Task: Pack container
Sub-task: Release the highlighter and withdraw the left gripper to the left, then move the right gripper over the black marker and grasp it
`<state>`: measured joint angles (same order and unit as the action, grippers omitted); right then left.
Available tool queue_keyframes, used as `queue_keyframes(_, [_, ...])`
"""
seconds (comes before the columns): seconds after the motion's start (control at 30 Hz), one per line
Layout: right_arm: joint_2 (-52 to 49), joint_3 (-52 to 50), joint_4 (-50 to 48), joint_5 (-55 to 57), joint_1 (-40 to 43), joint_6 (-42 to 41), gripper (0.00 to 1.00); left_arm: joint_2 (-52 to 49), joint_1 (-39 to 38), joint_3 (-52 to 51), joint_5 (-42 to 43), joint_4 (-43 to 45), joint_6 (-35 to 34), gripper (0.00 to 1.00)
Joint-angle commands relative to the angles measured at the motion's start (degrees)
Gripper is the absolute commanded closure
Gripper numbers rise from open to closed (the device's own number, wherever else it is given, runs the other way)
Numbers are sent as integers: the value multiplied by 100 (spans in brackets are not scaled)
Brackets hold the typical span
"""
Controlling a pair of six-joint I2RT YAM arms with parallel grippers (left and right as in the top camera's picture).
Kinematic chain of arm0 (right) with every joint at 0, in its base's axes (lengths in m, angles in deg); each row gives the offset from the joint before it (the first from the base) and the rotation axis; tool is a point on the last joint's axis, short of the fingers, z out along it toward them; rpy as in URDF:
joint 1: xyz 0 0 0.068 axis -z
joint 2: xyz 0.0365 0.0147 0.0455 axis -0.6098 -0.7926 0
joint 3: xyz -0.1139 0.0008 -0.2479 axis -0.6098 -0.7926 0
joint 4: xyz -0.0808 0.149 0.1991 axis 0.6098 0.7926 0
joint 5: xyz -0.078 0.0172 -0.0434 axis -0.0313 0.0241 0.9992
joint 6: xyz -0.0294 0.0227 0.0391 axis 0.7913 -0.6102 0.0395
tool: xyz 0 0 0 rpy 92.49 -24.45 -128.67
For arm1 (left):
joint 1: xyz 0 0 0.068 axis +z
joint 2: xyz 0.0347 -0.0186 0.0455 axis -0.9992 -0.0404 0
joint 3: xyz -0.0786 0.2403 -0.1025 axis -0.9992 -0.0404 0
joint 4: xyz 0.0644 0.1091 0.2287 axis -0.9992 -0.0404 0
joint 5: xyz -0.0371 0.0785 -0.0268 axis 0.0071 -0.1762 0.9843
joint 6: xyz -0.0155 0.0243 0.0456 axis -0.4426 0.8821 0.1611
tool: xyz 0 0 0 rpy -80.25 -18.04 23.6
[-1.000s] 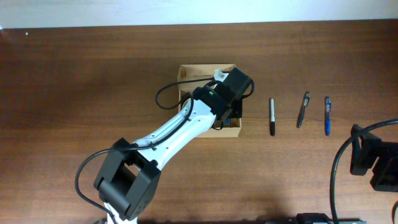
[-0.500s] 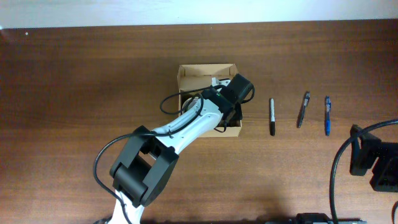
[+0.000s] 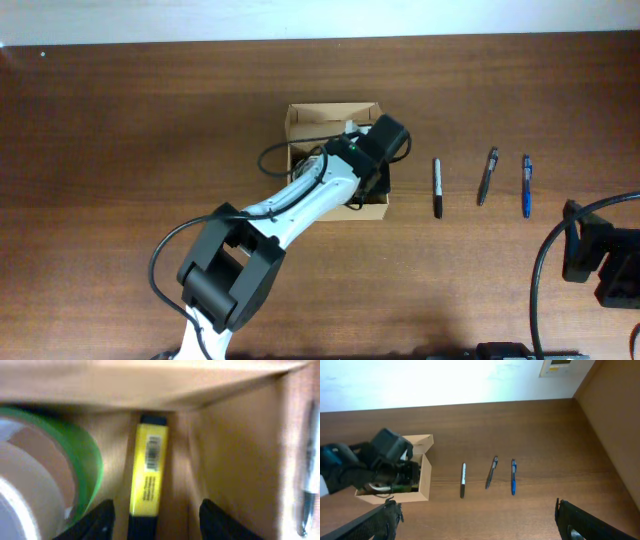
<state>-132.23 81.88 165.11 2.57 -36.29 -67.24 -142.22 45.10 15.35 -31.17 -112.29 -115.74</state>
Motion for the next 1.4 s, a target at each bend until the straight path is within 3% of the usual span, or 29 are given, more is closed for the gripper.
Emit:
queue_keyframes(0.0, [9, -22, 35, -31, -63, -24, 1, 243, -9, 693, -205, -487, 549, 46])
queue_keyframes(0.3, [-96, -24, 33, 76, -63, -70, 1, 1397, -7, 2970, -1373, -2441, 1539, 43])
queue_keyframes(0.57, [-608, -149, 33, 74, -63, -74, 1, 2568, 0, 4229, -2924, -4210, 1526, 42])
queue_keyframes(0.73, [-1150, -479, 33, -52, -63, -70, 1, 3329, 153, 4492, -3169, -5217, 1158, 42])
queue_keyframes(1.0, [-2216, -1416, 26, -55, -63, -70, 1, 4459, 798, 4511, -3080, -5302, 1296, 45])
queue_keyframes(1.37, [-3418, -2509, 9, -503, -52, -72, 1, 4741, 1202, 4468, -3075, -5302, 1770, 40])
